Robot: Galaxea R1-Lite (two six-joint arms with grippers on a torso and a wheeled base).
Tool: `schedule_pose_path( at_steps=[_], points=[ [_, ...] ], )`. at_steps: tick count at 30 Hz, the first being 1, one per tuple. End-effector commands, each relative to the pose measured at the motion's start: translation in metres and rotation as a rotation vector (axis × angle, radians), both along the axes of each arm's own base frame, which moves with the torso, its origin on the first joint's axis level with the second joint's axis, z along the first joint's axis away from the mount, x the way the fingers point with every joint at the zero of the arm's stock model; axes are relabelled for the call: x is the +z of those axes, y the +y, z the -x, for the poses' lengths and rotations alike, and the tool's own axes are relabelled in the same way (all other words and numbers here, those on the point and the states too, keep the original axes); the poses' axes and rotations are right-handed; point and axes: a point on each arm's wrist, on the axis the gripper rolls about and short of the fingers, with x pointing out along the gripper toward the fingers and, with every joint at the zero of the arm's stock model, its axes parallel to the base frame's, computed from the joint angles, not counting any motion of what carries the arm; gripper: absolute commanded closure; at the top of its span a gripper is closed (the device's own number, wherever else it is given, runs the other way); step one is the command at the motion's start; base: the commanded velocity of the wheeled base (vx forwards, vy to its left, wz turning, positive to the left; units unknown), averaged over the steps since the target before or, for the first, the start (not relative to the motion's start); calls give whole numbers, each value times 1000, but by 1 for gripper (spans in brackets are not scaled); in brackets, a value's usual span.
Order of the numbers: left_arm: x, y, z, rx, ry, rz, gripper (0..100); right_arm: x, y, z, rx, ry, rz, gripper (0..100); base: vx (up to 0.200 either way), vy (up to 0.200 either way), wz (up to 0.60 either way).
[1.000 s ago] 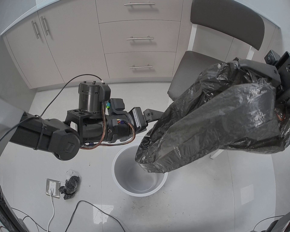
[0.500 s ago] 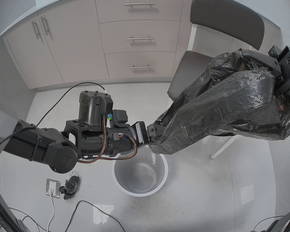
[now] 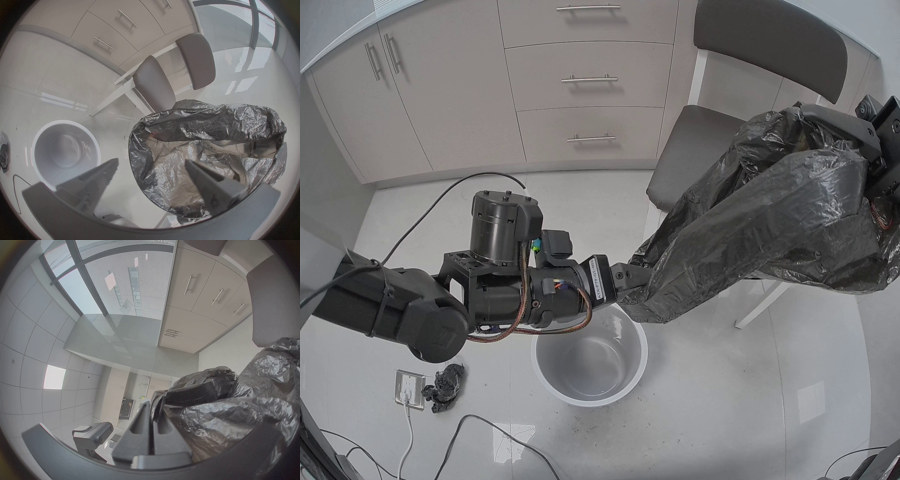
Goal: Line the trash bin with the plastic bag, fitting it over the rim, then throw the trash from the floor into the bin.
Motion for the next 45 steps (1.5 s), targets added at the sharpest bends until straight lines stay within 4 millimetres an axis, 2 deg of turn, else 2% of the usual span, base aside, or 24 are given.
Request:
schedule_pose_path(
  at_steps=[1,9,15,16,21,22,26,32,40,45],
  points=[
    [0,-1,-1,-1,-3,4,100,-2,1,0,4,6,2,100,0,0,0],
    [11,5,7,0,-27,21,100,-17,3,-2,11,60,18,100,0,0,0],
    [7,14,19,2,0,2,100,-32,4,-5,11,115,36,100,0,0,0],
    [2,20,27,2,24,-11,100,-42,5,-4,14,147,46,100,0,0,0],
    [1,29,39,5,41,-17,100,-51,8,-1,31,176,57,100,0,0,0],
    [2,35,46,5,42,-16,100,-57,10,2,47,194,65,100,0,0,0],
    [5,43,54,13,50,-22,100,-64,19,5,89,221,79,100,0,0,0],
    [2,59,47,71,78,-46,100,-79,33,4,117,270,102,100,0,0,0],
    [-7,80,37,149,126,-80,100,-101,53,-10,123,344,144,100,0,0,0],
    [-15,96,38,196,151,-98,100,-114,77,-17,119,350,177,100,0,0,0]
  ],
)
